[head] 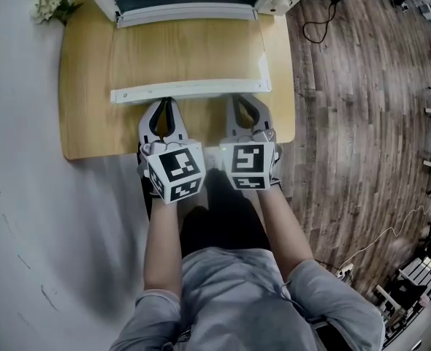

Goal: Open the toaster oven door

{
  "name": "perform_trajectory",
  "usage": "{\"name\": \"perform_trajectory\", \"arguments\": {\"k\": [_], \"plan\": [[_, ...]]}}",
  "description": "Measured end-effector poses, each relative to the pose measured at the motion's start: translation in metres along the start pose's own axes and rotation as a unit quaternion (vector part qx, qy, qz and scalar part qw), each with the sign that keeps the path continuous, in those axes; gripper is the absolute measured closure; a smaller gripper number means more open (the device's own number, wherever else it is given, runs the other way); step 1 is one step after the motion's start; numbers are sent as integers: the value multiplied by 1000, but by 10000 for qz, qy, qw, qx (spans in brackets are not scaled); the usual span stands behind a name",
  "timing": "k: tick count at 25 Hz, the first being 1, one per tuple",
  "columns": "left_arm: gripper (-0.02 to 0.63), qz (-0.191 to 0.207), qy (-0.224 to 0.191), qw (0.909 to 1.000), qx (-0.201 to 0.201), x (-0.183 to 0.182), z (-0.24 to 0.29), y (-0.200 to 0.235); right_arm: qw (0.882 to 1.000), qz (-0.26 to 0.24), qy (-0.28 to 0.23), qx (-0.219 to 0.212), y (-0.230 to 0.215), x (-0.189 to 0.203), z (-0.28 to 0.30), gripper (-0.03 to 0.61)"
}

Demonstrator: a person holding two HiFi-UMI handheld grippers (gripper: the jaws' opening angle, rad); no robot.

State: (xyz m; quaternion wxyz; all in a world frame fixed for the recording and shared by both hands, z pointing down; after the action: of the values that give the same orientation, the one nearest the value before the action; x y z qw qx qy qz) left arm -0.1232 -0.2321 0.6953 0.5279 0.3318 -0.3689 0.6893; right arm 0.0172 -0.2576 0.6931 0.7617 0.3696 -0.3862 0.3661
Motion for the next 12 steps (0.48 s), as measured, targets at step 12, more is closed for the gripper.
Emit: {"name": "perform_trajectory", "arguments": {"k": [12], "plan": [[603,100,391,9991,141,12,11,-1,9979,-379,519,25,12,14,9,578]]}}
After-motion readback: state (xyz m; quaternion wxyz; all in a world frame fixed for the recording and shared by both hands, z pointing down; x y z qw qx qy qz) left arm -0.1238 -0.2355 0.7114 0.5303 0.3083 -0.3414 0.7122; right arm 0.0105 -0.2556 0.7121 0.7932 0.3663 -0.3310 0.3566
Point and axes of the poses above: the fingertips, and each gripper's own axes: z forward along the fingers, y to its left, x out of its underside, the point moved 3 cm from there along -z, backward along the fingers, and after that the axes turned 4 degrees about x, right-handed, at the moved point
